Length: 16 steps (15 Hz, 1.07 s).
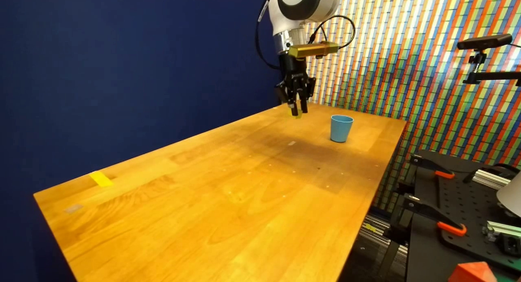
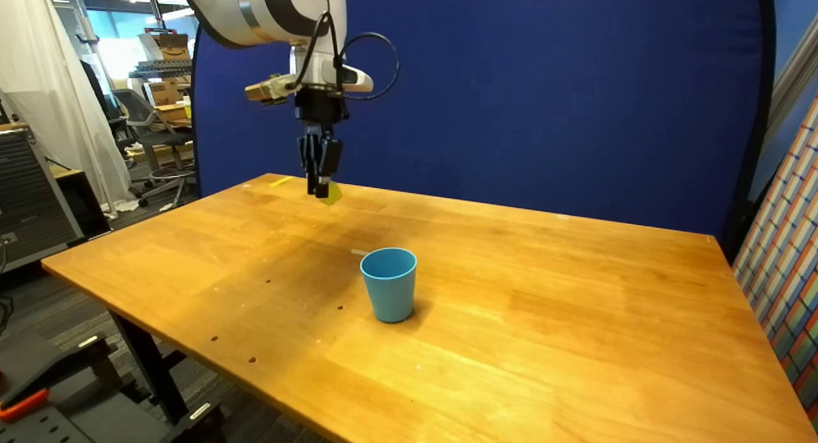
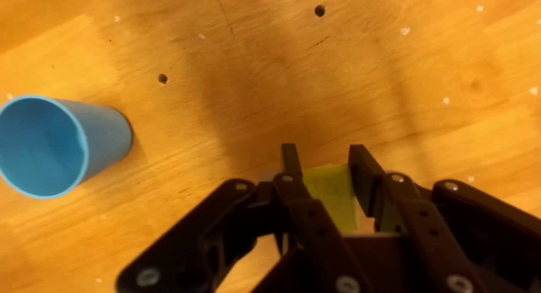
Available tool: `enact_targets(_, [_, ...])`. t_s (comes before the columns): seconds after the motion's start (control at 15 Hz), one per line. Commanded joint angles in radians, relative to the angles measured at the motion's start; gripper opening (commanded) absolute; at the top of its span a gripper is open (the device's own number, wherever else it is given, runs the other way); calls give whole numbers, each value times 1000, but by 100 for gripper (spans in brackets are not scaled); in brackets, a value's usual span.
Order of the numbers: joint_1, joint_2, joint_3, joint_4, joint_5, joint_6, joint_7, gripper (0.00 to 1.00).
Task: Put the yellow block in the cup
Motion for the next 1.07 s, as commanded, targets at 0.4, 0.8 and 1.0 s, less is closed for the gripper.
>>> enact_targets(0.4, [-114, -204, -65, -257, 175, 27, 209, 19])
enact_targets(0.8, [-180, -299, -107, -387, 280, 94, 291, 19])
enact_targets(1.0, [-209, -345, -127, -432, 302, 153, 345, 18])
